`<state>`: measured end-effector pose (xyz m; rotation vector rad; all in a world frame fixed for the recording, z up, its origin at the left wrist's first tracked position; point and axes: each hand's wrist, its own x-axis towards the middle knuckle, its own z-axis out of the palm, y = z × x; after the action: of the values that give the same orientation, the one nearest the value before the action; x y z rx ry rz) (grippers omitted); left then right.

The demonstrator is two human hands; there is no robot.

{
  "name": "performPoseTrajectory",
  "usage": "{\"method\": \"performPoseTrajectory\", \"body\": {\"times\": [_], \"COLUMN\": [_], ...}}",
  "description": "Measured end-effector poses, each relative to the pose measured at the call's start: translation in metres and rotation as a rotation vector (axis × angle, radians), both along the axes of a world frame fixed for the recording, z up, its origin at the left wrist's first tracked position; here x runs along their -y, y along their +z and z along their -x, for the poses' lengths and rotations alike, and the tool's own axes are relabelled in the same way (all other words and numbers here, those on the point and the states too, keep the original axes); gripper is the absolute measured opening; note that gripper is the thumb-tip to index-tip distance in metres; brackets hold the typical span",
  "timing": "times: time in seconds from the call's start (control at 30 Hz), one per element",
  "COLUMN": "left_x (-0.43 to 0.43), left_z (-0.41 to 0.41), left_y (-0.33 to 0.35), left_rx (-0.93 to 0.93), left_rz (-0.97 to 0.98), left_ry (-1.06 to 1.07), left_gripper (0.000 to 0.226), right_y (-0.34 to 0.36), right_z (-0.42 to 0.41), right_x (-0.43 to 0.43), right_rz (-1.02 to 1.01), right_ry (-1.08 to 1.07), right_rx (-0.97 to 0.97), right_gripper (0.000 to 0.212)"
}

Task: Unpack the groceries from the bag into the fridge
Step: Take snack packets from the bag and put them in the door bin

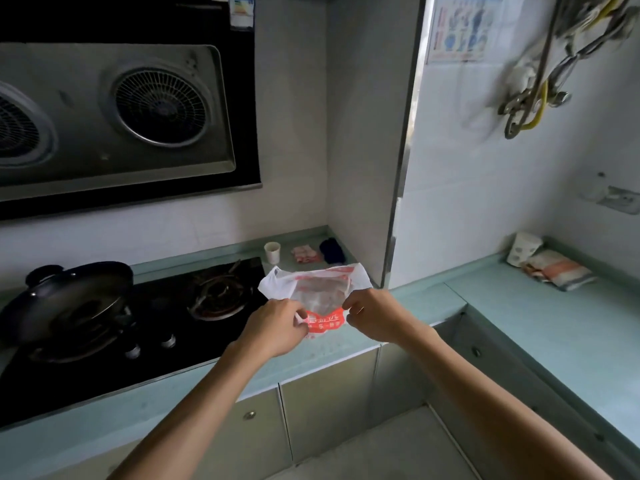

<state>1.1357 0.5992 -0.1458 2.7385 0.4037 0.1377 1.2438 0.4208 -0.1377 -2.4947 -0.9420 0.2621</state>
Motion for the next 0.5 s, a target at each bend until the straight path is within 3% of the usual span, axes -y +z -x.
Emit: {"method": "performPoseTrajectory", "body": {"times": [0.33, 0.5], "left_x": [-0.050, -0.067], "left_z": [-0.150, -0.209], "left_y": [-0.065, -0.105], "left_rx": [-0.124, -0.142], "left_rz": [0.043, 0.075], "left_ry": [0.136, 0.147], "left_gripper": [0.027, 0.028], "right_y": [-0.069, -0.122], "right_z": [-0.185, -0.238], "right_x": [-0.081, -0.107], "right_rz": [0.039, 0.111], "right_ry": [0.130, 0.213], "right_rx": [-0.090, -0.115], "right_gripper": [0.033, 0.036]}}
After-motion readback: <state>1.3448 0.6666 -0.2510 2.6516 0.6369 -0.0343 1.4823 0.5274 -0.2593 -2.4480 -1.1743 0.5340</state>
